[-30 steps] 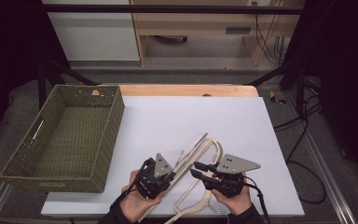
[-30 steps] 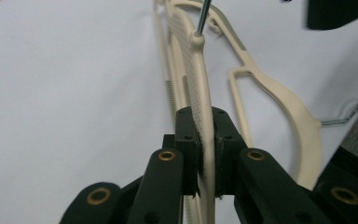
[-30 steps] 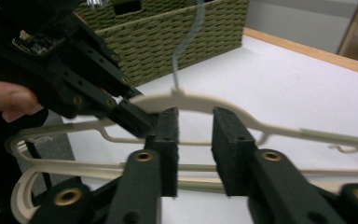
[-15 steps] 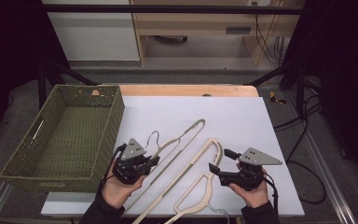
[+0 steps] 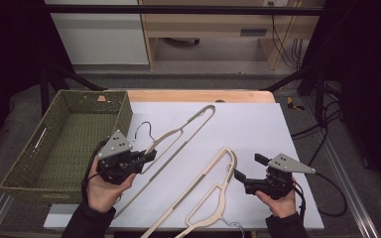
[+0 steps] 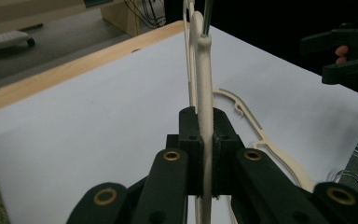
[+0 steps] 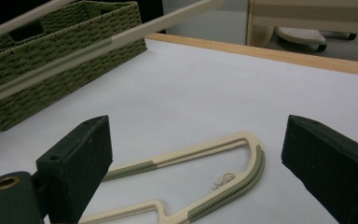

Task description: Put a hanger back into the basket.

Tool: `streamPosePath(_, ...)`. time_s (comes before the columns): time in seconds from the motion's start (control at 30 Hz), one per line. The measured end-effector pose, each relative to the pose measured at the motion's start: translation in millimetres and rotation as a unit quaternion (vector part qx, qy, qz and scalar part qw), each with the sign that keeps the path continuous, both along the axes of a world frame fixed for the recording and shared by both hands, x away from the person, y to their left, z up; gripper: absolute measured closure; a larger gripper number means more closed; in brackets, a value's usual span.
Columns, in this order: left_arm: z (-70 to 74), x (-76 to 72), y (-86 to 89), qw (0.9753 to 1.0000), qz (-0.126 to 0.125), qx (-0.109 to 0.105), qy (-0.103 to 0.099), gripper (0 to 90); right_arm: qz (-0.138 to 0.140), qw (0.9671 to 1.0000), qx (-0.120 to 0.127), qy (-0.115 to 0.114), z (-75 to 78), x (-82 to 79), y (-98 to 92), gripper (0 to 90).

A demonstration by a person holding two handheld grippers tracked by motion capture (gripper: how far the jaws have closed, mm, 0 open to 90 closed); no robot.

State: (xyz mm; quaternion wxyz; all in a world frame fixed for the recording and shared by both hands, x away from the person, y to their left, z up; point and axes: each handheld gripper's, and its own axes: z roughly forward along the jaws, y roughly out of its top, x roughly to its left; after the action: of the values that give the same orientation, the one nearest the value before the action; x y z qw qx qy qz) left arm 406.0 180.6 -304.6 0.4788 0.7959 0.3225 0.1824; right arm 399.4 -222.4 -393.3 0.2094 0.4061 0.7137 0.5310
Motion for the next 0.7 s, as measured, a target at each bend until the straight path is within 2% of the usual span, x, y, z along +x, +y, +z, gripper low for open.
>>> streamPosePath(0.23,35.9,6.9,19.9,0.9995,-0.012,-0.005,-0.03,85.7,-0.009,0.9999,0.003,-0.008,3.9,-1.4,-6.7,6.7)
streamPosePath(0.33,47.4,13.7,30.5,0.9991,-0.009,-0.004,-0.042,85.7,-0.012,0.9998,0.003,-0.012,5.4,-1.9,-10.3,5.4)
streamPosePath(0.5,56.8,28.9,50.6,0.9991,-0.006,0.003,-0.042,85.7,-0.018,0.9997,0.003,-0.013,6.5,-1.5,-13.7,4.2)
streamPosePath(0.7,61.5,43.9,70.1,0.999,0.015,0.017,-0.039,85.6,-0.016,0.9998,0.0,-0.014,7.1,-1.3,-14.6,4.3)
